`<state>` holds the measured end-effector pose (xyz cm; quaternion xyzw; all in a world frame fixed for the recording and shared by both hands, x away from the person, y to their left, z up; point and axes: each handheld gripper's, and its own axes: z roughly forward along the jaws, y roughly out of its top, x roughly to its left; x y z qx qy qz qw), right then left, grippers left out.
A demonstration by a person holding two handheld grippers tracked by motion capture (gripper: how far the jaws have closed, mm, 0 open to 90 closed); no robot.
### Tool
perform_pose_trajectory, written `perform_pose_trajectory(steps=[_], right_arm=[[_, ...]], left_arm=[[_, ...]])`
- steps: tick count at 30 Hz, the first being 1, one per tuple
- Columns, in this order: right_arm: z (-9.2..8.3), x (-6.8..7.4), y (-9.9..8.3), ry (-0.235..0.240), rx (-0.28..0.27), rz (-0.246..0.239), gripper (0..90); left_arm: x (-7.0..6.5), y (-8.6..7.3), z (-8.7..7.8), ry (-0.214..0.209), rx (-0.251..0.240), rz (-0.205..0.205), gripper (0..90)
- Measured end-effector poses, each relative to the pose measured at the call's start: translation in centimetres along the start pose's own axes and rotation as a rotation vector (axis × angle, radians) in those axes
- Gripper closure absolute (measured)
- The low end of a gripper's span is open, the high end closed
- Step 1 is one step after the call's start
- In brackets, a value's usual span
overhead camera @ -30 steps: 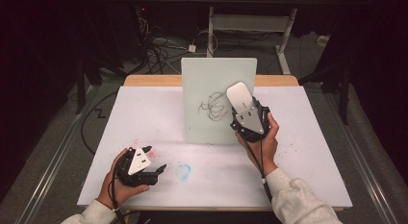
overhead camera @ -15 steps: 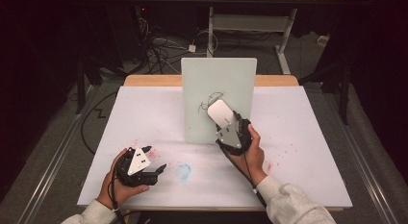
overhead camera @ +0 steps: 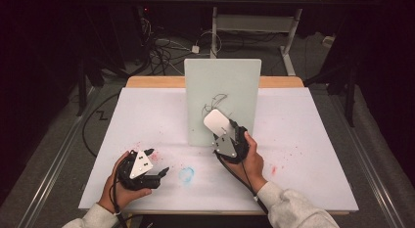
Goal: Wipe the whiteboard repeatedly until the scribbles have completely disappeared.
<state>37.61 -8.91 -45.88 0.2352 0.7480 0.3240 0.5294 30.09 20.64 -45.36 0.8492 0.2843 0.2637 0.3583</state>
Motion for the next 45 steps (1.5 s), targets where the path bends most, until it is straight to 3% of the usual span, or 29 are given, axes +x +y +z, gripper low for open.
perform_pose_trajectory(steps=[7, 11, 14, 18, 24, 30, 37, 40, 45], right_arm=[[-0.2, -3.2, 0.0, -0.077, -0.011, 0.082, 31.3], [-0.3, -4.9, -0.1, -0.102, -0.016, 0.123, 31.3], [-0.3, -5.3, 0.0, -0.103, -0.013, 0.14, 31.3], [-0.3, -5.0, -0.1, -0.109, -0.01, 0.133, 31.3], [-0.3, -4.2, -0.2, -0.08, -0.004, 0.113, 31.3], [-0.3, -2.0, -0.4, -0.021, 0.006, 0.077, 31.3], [-0.2, 0.4, -0.5, 0.047, 0.023, 0.004, 31.3], [-0.2, 0.3, -0.5, 0.052, 0.023, 0.001, 31.3], [-0.2, -1.0, -0.3, 0.006, 0.015, 0.025, 31.3]], left_arm=[[0.0, 0.0, -0.1, 0.001, -0.001, 0.0, 21.6], [0.0, 0.0, 0.0, -0.003, -0.003, 0.0, 21.7], [0.0, 0.0, 0.0, -0.003, -0.002, -0.001, 21.7], [0.0, 0.0, 0.0, -0.006, -0.001, 0.001, 21.6], [0.0, 0.0, 0.0, -0.006, -0.001, 0.0, 21.7], [0.0, 0.0, 0.0, -0.003, 0.0, 0.001, 21.7], [0.0, 0.0, -0.1, -0.003, -0.007, -0.003, 21.6], [0.0, 0.0, -0.1, -0.003, -0.007, -0.003, 21.7], [0.0, 0.0, -0.2, -0.001, -0.009, -0.002, 21.7]])
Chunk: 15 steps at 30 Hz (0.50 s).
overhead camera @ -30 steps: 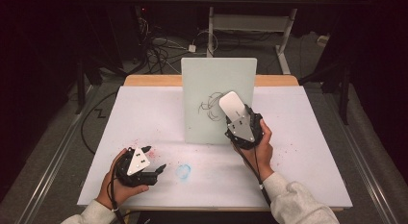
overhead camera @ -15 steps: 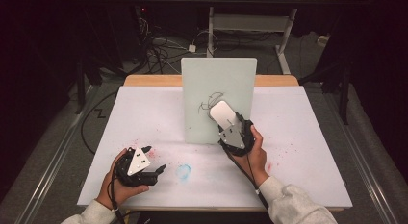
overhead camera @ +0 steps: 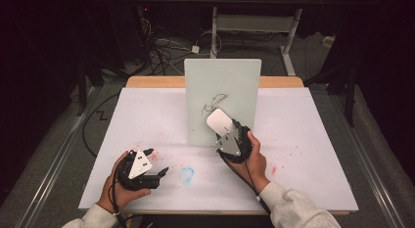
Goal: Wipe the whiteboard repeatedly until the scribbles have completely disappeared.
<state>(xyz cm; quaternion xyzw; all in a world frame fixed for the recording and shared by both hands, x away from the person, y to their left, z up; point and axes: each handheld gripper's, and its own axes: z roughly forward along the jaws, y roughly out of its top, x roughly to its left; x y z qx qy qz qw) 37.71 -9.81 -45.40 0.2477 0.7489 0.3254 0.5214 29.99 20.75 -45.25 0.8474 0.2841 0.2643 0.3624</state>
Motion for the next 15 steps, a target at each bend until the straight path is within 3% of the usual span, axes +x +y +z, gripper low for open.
perform_pose_trajectory(steps=[5, 7, 10, 12, 15], right_arm=[[-0.1, -3.0, 0.2, -0.069, -0.013, 0.086, 31.3], [-0.2, -3.6, 0.2, -0.079, -0.012, 0.089, 31.3], [-0.2, -2.9, 0.0, -0.079, -0.01, 0.078, 31.3], [-0.2, -2.0, -0.2, -0.044, -0.006, 0.062, 31.3], [-0.2, -0.5, -0.6, -0.007, 0.011, 0.001, 31.3]], left_arm=[[0.0, 0.0, 0.0, 0.0, 0.001, 0.002, 21.6], [0.0, 0.0, 0.0, -0.002, 0.002, 0.002, 21.6], [0.0, 0.0, 0.1, -0.001, 0.006, 0.006, 21.7], [0.0, 0.0, 0.1, -0.002, 0.005, 0.005, 21.7], [-0.1, 0.0, 0.1, -0.003, 0.008, 0.004, 21.7]])
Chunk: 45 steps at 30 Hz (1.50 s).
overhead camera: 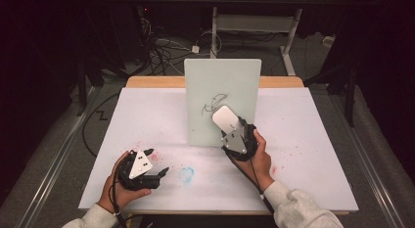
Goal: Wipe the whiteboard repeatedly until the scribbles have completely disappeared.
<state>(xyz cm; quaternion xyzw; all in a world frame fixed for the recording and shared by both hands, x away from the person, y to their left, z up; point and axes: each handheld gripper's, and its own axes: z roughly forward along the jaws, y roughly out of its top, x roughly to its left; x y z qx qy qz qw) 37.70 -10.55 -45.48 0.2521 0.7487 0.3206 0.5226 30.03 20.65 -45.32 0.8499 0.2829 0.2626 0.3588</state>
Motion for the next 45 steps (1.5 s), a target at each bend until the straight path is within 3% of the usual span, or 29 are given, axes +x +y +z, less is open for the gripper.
perform_pose_trajectory(steps=[6, 10, 17, 22, 29, 31, 34, 36, 39, 45], right_arm=[[0.0, 2.2, -0.1, 0.062, 0.031, -0.089, 31.3], [0.2, 3.2, 0.1, 0.065, 0.033, -0.102, 31.2], [0.4, 2.9, 1.2, 0.057, 0.024, -0.095, 31.2], [0.7, 0.9, 2.5, 0.001, -0.004, -0.055, 31.2], [0.8, -4.0, 3.9, -0.104, -0.029, 0.062, 31.2], [0.8, -5.2, 4.3, -0.114, -0.034, 0.101, 31.2], [0.8, -5.8, 4.6, -0.121, -0.03, 0.12, 31.2], [0.8, -5.5, 4.6, -0.122, -0.029, 0.105, 31.2], [0.9, -4.6, 4.7, -0.086, -0.03, 0.096, 31.2], [1.0, -1.2, 4.6, -0.006, -0.018, 0.012, 31.2]], left_arm=[[0.0, 0.0, 0.0, 0.0, -0.001, -0.001, 21.7], [0.0, 0.0, 0.1, -0.001, 0.001, 0.002, 21.6], [-0.1, 0.0, 0.0, -0.002, -0.001, 0.0, 21.6], [0.0, 0.0, 0.0, -0.003, -0.002, -0.004, 21.7], [0.0, 0.0, 0.1, -0.004, -0.003, -0.004, 21.7], [0.0, 0.0, 0.1, -0.004, -0.003, -0.006, 21.7], [0.0, 0.0, 0.2, -0.008, 0.001, -0.002, 21.7], [0.0, 0.0, 0.2, -0.008, 0.002, -0.002, 21.6], [0.0, 0.0, 0.2, -0.008, 0.002, -0.002, 21.6], [0.0, 0.0, 0.1, -0.009, -0.001, -0.005, 21.7]])
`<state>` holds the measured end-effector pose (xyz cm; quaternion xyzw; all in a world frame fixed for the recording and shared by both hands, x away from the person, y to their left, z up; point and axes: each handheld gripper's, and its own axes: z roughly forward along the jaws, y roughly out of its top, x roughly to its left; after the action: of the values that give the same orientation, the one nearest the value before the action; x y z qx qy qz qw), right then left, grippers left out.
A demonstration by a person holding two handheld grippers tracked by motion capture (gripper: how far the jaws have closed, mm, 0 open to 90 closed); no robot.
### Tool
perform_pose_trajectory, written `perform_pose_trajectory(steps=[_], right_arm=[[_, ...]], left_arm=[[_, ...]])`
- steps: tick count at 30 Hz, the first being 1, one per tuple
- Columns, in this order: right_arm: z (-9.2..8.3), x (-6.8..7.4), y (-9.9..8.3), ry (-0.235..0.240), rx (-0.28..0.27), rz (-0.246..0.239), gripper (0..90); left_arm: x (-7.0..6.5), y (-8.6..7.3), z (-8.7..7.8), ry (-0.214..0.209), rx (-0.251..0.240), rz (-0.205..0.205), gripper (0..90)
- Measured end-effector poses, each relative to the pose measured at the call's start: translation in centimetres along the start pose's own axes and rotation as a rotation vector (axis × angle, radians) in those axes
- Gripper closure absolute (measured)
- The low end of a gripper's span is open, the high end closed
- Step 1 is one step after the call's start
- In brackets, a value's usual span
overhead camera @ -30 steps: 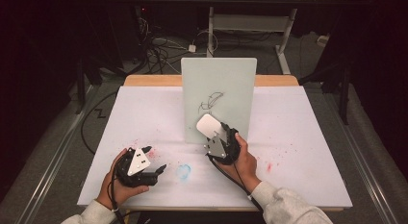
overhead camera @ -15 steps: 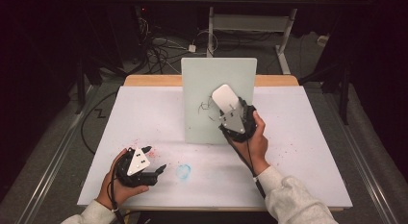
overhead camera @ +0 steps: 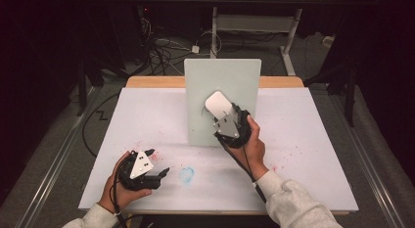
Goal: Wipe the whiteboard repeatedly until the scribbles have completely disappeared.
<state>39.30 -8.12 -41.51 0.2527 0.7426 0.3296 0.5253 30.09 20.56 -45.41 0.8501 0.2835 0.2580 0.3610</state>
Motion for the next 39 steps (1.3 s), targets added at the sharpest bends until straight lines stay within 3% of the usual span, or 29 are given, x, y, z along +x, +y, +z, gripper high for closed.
perform_pose_trajectory(steps=[5, 9, 11, 13, 14, 15, 20, 23, 25, 29, 35, 39], right_arm=[[0.0, 3.0, -0.7, 0.052, 0.017, -0.077, 31.2], [0.1, 3.9, -0.8, 0.074, 0.024, -0.104, 31.3], [0.0, 3.4, -0.7, 0.086, 0.021, -0.079, 31.3], [0.1, 2.7, -0.3, 0.071, 0.015, -0.07, 31.3], [0.1, 2.3, -0.1, 0.061, 0.011, -0.043, 31.3], [0.1, 1.7, 0.1, 0.045, 0.008, -0.041, 31.3], [0.1, -1.8, 1.0, -0.043, -0.009, 0.067, 31.3], [0.1, -2.5, 1.2, -0.058, -0.011, 0.087, 31.3], [0.2, -2.1, 1.2, -0.054, -0.009, 0.074, 31.3], [0.2, -0.1, 1.0, 0.005, 0.001, 0.026, 31.3], [0.2, 3.8, -0.2, 0.068, 0.033, -0.104, 31.3], [0.1, 4.9, -0.7, 0.061, 0.041, -0.142, 31.3]], left_arm=[[0.0, 0.0, 0.0, -0.002, 0.0, 0.001, 21.6], [0.0, 0.0, 0.0, 0.0, 0.0, 0.0, 21.7], [0.0, 0.0, 0.0, 0.0, -0.002, -0.003, 21.6], [0.0, 0.0, 0.0, -0.001, 0.002, 0.0, 21.6], [0.0, 0.0, 0.0, -0.001, 0.002, 0.001, 21.6], [0.0, 0.0, 0.0, -0.001, 0.001, 0.001, 21.6], [0.0, -0.1, -0.1, 0.001, -0.001, -0.002, 21.7], [0.0, 0.0, -0.1, -0.001, -0.003, -0.002, 21.6], [0.0, 0.0, 0.0, -0.001, -0.002, -0.003, 21.7], [0.0, 0.0, -0.1, 0.0, -0.002, -0.002, 21.6], [0.0, -0.1, -0.1, 0.0, 0.001, 0.001, 21.7], [0.0, -0.1, -0.1, 0.002, 0.0, 0.002, 21.6]])
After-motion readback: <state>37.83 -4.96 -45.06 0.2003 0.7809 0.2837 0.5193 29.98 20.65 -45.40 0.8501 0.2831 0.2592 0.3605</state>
